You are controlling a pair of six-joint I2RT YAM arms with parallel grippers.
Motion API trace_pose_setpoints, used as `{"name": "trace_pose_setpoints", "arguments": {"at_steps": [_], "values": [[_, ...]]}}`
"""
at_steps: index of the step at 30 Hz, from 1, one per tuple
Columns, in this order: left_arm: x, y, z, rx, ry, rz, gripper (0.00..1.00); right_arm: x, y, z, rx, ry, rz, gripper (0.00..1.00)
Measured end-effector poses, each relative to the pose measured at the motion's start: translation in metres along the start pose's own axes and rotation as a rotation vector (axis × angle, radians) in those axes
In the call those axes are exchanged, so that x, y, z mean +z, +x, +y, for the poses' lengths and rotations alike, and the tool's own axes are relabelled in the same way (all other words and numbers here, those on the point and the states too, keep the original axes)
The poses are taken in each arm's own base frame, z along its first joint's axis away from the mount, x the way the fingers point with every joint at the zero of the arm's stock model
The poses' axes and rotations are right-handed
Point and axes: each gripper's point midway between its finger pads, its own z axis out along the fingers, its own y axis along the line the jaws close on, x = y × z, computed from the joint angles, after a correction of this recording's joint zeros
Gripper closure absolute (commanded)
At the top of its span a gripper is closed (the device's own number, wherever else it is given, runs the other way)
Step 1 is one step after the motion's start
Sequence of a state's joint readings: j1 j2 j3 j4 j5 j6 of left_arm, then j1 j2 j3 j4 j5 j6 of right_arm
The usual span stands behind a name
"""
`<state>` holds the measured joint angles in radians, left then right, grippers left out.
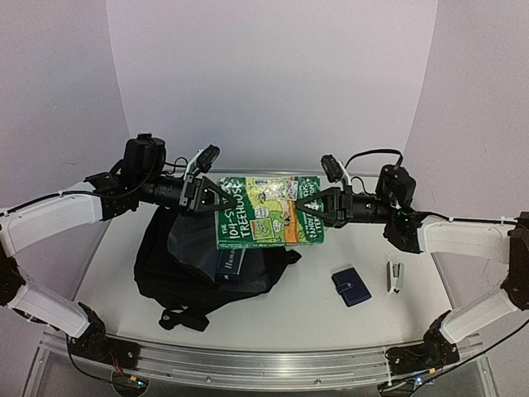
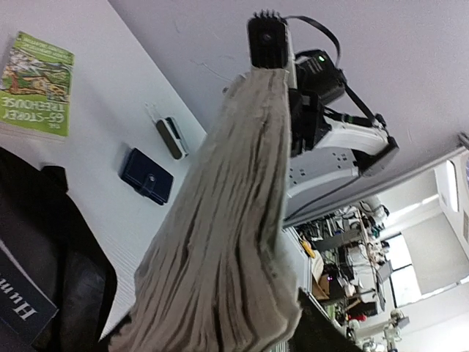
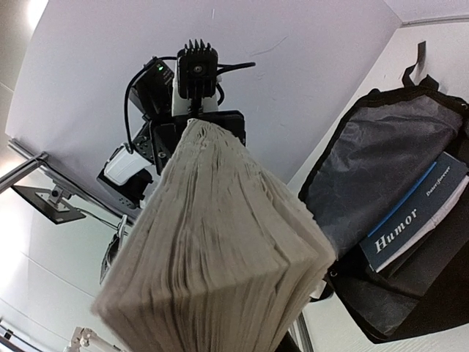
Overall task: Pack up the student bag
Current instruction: Pick up the book from the center of the board, then place the book in the student bag.
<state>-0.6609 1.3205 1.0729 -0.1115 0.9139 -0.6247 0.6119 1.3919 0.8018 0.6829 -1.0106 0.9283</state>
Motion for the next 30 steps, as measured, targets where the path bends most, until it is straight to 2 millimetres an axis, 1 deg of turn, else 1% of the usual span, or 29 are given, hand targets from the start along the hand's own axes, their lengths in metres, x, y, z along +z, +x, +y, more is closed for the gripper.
{"name": "trace_pose_setpoints", "arguments": {"at_steps": [2,3,6,9,11,14,17,20,22,26,30], "values": [[-0.005,-0.008,0.014,-0.008,-0.090,-0.040,0.06,-0.001,-0.005,-0.003,0.003,0.022,-0.036,1.00],[-0.009,-0.010,0.022,-0.023,-0.137,-0.059,0.05,-0.003,-0.007,-0.006,0.006,0.038,-0.059,1.00],[-0.032,-0.016,0.059,-0.102,-0.307,-0.120,0.03,-0.012,-0.015,-0.016,0.024,0.090,-0.126,1.00],[-0.067,-0.018,0.096,-0.193,-0.469,-0.190,0.01,-0.022,-0.023,-0.031,0.052,0.154,-0.183,1.00],[-0.092,-0.012,0.120,-0.259,-0.569,-0.230,0.00,-0.027,-0.026,-0.045,0.077,0.218,-0.212,1.00],[-0.126,0.002,0.148,-0.352,-0.684,-0.272,0.00,-0.035,-0.024,-0.068,0.120,0.321,-0.224,1.00],[-0.149,0.020,0.170,-0.434,-0.760,-0.290,0.00,-0.039,-0.017,-0.083,0.153,0.391,-0.215,1.00],[-0.156,0.037,0.184,-0.492,-0.787,-0.277,0.03,-0.043,-0.010,-0.093,0.182,0.437,-0.202,1.00],[-0.155,0.046,0.190,-0.519,-0.786,-0.259,0.11,-0.045,-0.006,-0.098,0.199,0.463,-0.192,1.00],[-0.145,0.059,0.200,-0.561,-0.749,-0.221,0.26,-0.046,-0.003,-0.103,0.224,0.492,-0.176,1.00],[-0.135,0.061,0.204,-0.571,-0.696,-0.202,0.37,-0.046,-0.001,-0.105,0.238,0.504,-0.167,1.00]]}}
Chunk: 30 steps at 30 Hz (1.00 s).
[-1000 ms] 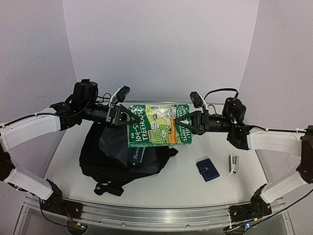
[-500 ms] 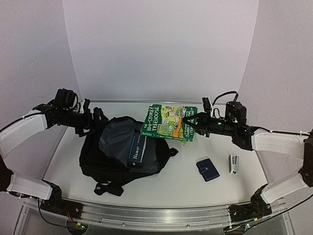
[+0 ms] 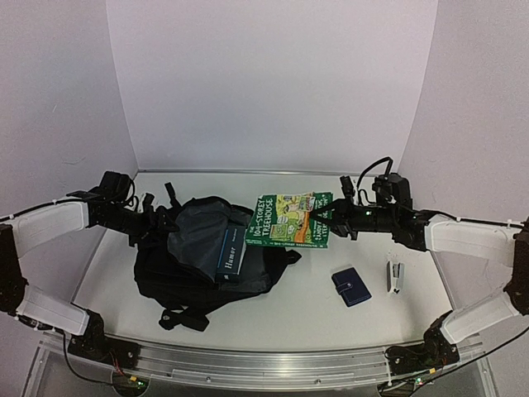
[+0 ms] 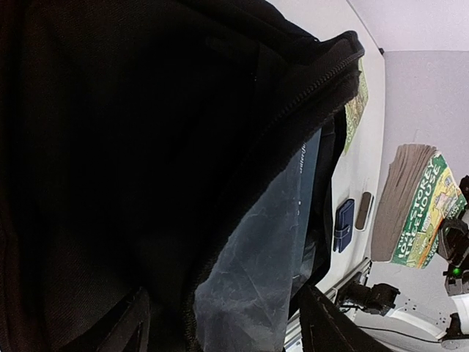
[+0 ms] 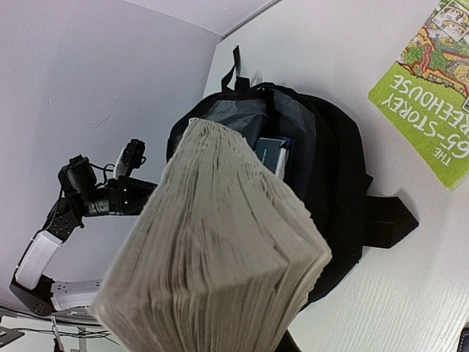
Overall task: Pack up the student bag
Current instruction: Place the book in the student bag.
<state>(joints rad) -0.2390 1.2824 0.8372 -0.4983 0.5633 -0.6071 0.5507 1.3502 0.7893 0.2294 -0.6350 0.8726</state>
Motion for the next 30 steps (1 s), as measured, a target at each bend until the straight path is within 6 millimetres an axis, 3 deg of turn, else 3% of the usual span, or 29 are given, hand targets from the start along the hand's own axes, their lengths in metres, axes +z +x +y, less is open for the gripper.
{"name": "trace_pose_setpoints", "arguments": {"at_steps": [11,15,17,23,30], "values": [[0.014,-0.002,-0.002,-0.012,0.043,0.034,0.50,0.002,0.003,-0.006,0.015,0.021,0.012,1.00],[0.018,-0.001,0.001,-0.022,0.039,0.047,0.86,0.002,0.003,-0.007,0.033,0.023,0.014,1.00],[0.019,-0.002,0.001,-0.017,0.044,0.049,0.97,0.005,0.003,-0.007,0.050,0.024,0.018,1.00],[0.012,-0.003,-0.012,0.040,0.095,0.035,1.00,0.020,0.008,-0.007,0.088,0.034,0.048,1.00],[-0.026,-0.002,-0.053,0.182,0.221,-0.042,1.00,0.041,0.014,-0.011,0.116,0.053,0.085,1.00]]}}
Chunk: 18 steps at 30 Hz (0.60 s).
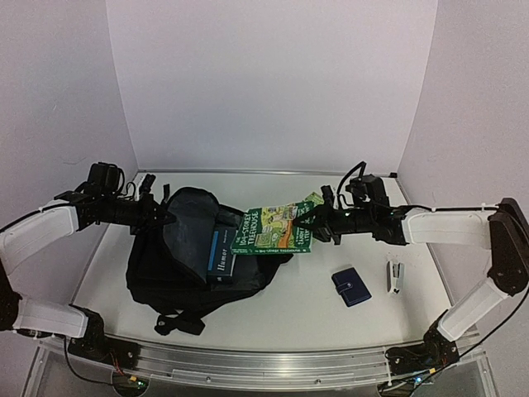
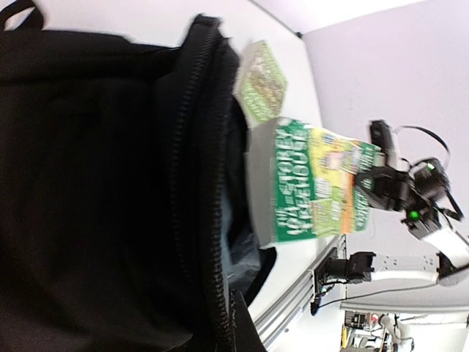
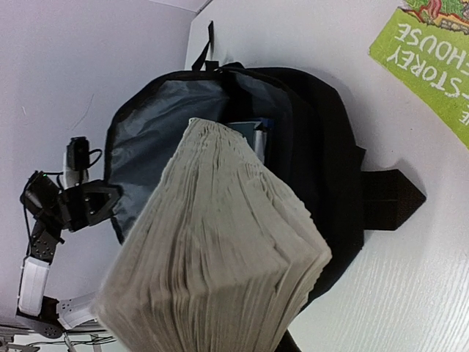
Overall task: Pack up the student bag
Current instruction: Place the book in the student bag.
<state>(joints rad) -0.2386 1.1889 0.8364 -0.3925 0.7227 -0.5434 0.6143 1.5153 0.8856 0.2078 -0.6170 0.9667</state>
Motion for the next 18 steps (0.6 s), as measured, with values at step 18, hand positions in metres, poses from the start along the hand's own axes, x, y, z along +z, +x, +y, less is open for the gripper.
{"name": "trace_pose_setpoints", "arguments": {"at_steps": [18], "values": [[-0.009,0.006,-0.025,0.071,0.106,0.022,1.00,0.063,0.018,0.016,-0.051,-0.007,0.102,1.00]]}}
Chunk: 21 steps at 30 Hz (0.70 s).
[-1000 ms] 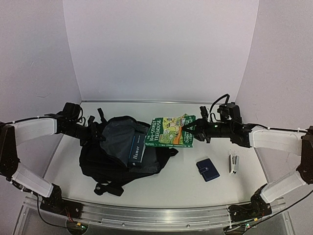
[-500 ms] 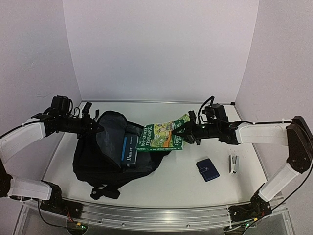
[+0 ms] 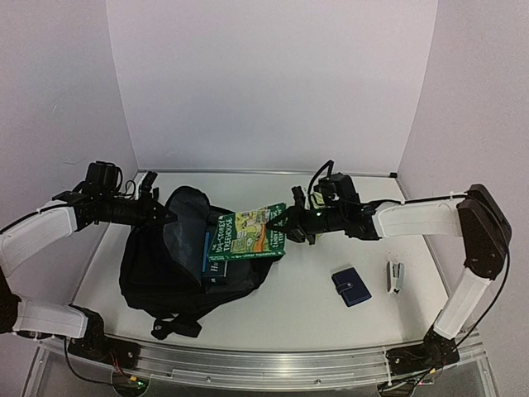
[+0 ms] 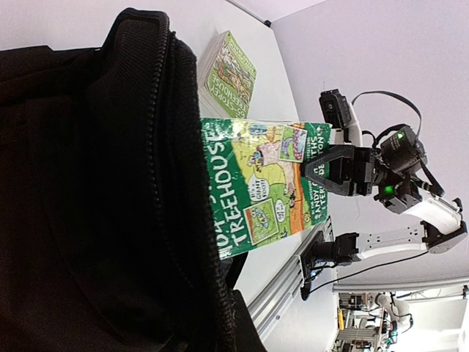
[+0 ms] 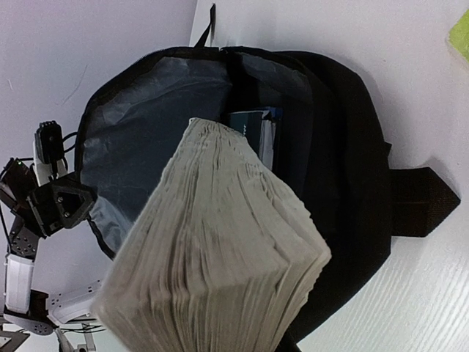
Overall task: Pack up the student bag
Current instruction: Place the book in the student bag.
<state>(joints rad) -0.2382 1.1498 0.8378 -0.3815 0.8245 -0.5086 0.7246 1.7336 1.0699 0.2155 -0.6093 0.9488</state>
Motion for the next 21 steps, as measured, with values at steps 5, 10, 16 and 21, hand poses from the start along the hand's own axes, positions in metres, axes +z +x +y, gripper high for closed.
{"name": "trace_pose_setpoints", "arguments": {"at_steps": [5,10,16,21], "values": [[0.000,-0.001,-0.006,0.021,0.023,0.003,1.00,0.021,0.007,-0.017,0.011,0.033,0.030,1.00],[-0.003,-0.006,-0.017,0.048,0.061,0.004,1.00,0.037,0.007,-0.020,0.010,0.027,0.050,1.00],[-0.001,-0.013,-0.029,0.067,0.112,0.026,1.00,0.052,0.004,-0.015,-0.002,0.009,0.063,1.00],[0.002,-0.019,-0.036,0.083,0.144,0.047,1.00,0.072,0.007,-0.012,-0.010,-0.011,0.096,1.00]]}}
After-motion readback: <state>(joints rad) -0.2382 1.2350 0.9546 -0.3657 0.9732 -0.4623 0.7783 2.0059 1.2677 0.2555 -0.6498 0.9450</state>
